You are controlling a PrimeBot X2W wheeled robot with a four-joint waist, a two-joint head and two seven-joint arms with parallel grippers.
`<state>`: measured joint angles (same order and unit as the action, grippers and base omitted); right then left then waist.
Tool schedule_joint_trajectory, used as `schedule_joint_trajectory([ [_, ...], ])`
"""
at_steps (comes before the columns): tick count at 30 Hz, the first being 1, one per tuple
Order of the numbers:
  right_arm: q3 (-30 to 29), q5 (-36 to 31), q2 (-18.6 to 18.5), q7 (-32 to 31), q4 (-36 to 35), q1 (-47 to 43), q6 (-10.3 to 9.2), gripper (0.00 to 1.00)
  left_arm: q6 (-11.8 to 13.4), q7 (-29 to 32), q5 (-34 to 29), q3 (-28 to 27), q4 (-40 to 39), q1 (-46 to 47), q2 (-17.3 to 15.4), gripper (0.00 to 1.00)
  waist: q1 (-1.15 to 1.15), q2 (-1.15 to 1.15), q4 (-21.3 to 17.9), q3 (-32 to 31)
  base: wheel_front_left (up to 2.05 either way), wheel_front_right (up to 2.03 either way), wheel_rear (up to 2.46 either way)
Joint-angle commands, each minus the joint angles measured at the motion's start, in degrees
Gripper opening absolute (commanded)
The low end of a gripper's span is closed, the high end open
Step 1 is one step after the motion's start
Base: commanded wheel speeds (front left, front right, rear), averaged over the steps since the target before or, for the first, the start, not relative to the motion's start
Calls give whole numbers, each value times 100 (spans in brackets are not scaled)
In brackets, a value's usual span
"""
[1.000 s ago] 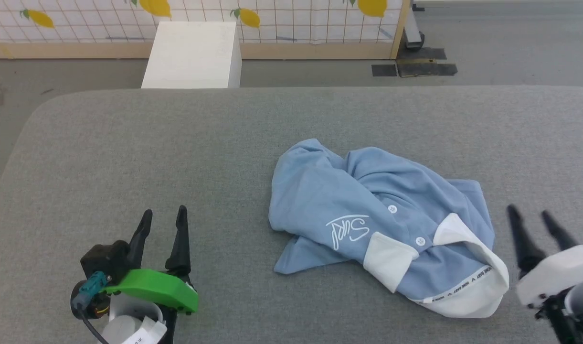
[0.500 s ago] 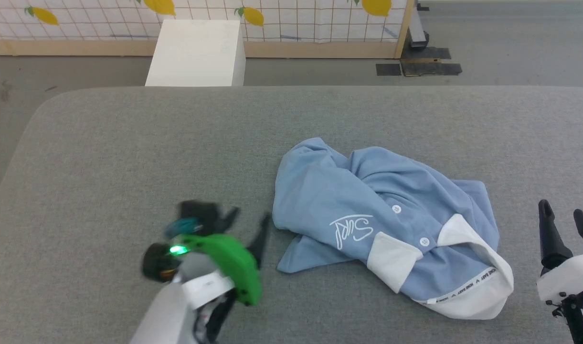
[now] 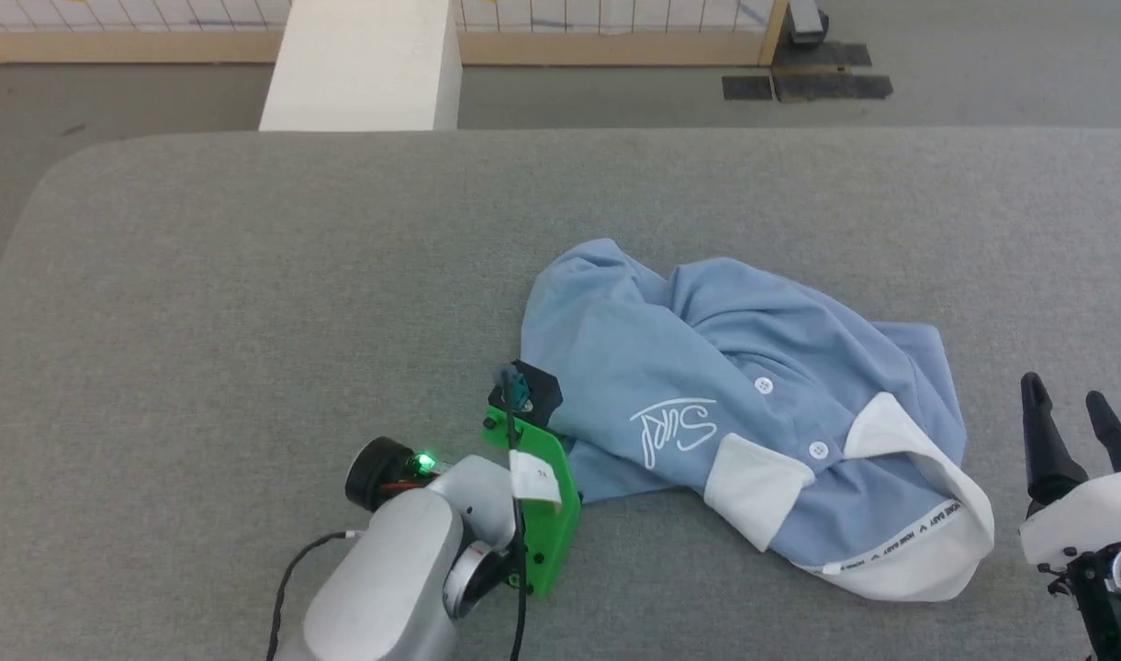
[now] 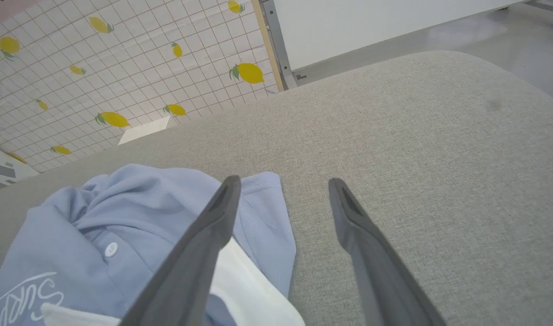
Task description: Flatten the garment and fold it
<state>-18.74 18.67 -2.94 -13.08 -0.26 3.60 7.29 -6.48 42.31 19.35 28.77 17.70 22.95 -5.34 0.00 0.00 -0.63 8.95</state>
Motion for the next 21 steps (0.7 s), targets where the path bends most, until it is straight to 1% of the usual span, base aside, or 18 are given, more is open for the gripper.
schedule_joint_trajectory([
  [1, 16, 44, 6, 35, 21, 99, 20, 100, 8, 24, -65, 26, 119, 147, -20, 100, 0, 0, -96, 136, 0, 0, 0],
  [6, 59, 94, 6, 112, 92, 139, 20, 100, -17, 141, -130, 217, 624, 403, -5, 100, 0, 0, -173, 294, 0, 0, 0],
  [7, 67, 104, 6, 125, 115, 144, 20, 100, -27, 171, -111, 274, 701, 426, 6, 60, 0, 0, -181, 314, 0, 0, 0],
  [9, 67, 112, 6, 153, 158, 154, 20, 100, -46, 212, -14, 346, 792, 445, 32, 0, 0, 0, -181, 342, 0, 0, 0],
  [16, 41, 55, 6, 212, 327, 196, 20, 100, -81, 63, 438, 378, 738, 470, 80, 0, 0, 0, -52, 283, 0, 0, 0],
  [19, 41, 7, 6, 201, 357, 189, 20, 100, -77, -133, 677, 189, 574, 435, 80, 0, 0, 0, 61, 182, 0, 0, 0],
  [21, 43, -40, 6, 180, 363, 176, 20, 100, -18, -284, 840, -18, 423, 401, 69, 0, 0, 0, 142, 117, 0, 0, 0],
])
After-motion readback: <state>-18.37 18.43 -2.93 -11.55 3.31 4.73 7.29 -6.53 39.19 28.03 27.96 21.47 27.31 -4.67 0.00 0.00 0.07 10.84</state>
